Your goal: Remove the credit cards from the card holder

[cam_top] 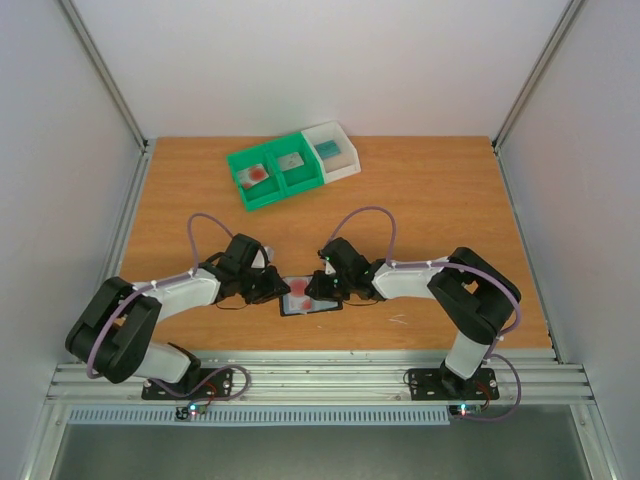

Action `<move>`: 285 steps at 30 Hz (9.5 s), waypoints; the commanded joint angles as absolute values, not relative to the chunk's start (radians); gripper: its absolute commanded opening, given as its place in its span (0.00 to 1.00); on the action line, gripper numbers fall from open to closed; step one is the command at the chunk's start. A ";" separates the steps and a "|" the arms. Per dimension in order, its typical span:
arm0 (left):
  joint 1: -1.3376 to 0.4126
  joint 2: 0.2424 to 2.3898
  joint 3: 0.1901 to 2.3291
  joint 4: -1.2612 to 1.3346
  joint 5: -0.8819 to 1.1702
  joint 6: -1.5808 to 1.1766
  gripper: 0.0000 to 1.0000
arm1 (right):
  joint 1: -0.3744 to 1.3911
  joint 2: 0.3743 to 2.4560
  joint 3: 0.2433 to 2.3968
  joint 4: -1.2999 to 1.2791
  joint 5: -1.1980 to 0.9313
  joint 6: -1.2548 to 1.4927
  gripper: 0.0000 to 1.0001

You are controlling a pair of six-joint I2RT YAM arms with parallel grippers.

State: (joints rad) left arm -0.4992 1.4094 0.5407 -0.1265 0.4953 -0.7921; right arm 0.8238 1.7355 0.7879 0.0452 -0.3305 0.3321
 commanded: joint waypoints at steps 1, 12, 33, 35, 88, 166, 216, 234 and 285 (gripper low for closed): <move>-0.495 1.416 0.536 -0.129 0.461 -0.749 0.10 | 0.817 1.754 0.786 0.055 -0.297 0.333 0.18; -0.495 1.433 0.539 -0.164 0.424 -0.715 0.02 | 0.803 1.759 0.752 0.124 -0.332 0.358 0.18; -0.507 1.375 0.542 -0.181 0.438 -0.741 0.16 | 0.789 1.758 0.705 0.223 -0.382 0.374 0.10; -0.511 1.360 0.542 -0.166 0.451 -0.754 0.22 | 0.788 1.757 0.704 0.226 -0.382 0.374 0.09; -0.561 1.475 0.568 -0.179 0.312 -0.707 0.02 | 0.769 1.736 0.676 0.252 -0.400 0.396 0.08; -0.563 1.116 0.449 0.296 0.639 -1.124 0.02 | 0.701 1.287 0.502 0.464 -0.536 0.664 0.03; -0.620 0.986 0.618 -0.160 0.972 -0.647 0.00 | 0.646 1.224 0.956 -0.511 -0.840 -0.137 0.38; -0.624 0.979 0.604 -0.124 0.977 -0.665 0.00 | 0.646 1.243 0.943 -0.472 -0.932 -0.124 0.11; -0.624 0.805 0.471 0.235 0.469 -1.230 0.17 | 0.621 1.154 0.687 0.307 -0.534 0.620 0.01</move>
